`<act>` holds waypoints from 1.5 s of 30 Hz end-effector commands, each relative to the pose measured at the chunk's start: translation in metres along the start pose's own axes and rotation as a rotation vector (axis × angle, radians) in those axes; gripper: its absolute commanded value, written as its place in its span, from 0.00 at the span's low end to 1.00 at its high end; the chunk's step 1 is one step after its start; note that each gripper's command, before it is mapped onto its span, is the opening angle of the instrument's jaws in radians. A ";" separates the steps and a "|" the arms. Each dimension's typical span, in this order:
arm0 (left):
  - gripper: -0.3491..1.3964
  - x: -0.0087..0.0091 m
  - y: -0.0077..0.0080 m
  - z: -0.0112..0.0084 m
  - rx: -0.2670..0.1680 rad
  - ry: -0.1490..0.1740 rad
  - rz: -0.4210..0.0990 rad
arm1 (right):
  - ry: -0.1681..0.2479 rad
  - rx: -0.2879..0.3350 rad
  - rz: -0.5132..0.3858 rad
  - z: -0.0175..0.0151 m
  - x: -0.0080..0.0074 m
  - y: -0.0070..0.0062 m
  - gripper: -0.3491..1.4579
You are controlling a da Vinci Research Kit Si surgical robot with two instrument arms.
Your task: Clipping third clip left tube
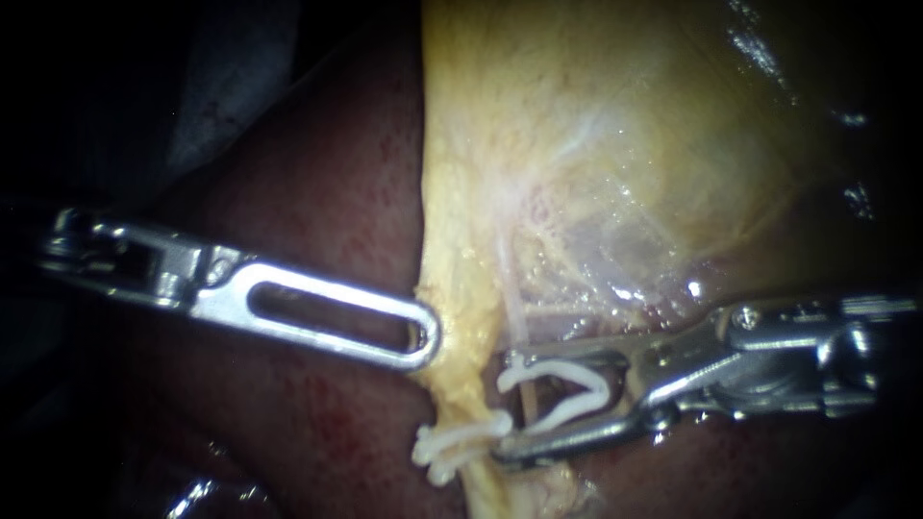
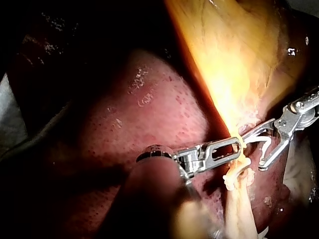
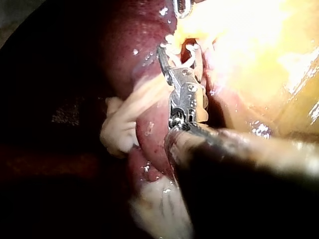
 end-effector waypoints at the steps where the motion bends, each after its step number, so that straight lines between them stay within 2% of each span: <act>1: 0.00 0.0000 0.0000 0.0000 -0.001 0.000 0.000 | 0.000 -0.003 -0.001 0.0003 0.0000 0.0002 0.50; 16: 0.00 0.0000 -0.0001 0.0001 -0.001 -0.001 0.000 | 0.006 -0.015 0.010 0.0037 0.0024 0.0009 0.50; 27: 0.00 0.0001 0.0000 0.0004 -0.003 -0.002 0.001 | 0.009 -0.023 0.015 0.0051 0.0036 0.0013 0.49; 35: 0.00 0.0001 0.0000 0.0005 -0.003 -0.003 0.001 | 0.009 -0.023 0.016 0.0052 0.0037 0.0014 0.49; 45: 0.00 0.0002 0.0001 0.0006 -0.005 -0.006 0.002 | 0.011 -0.018 0.050 0.0047 0.0035 0.0012 0.43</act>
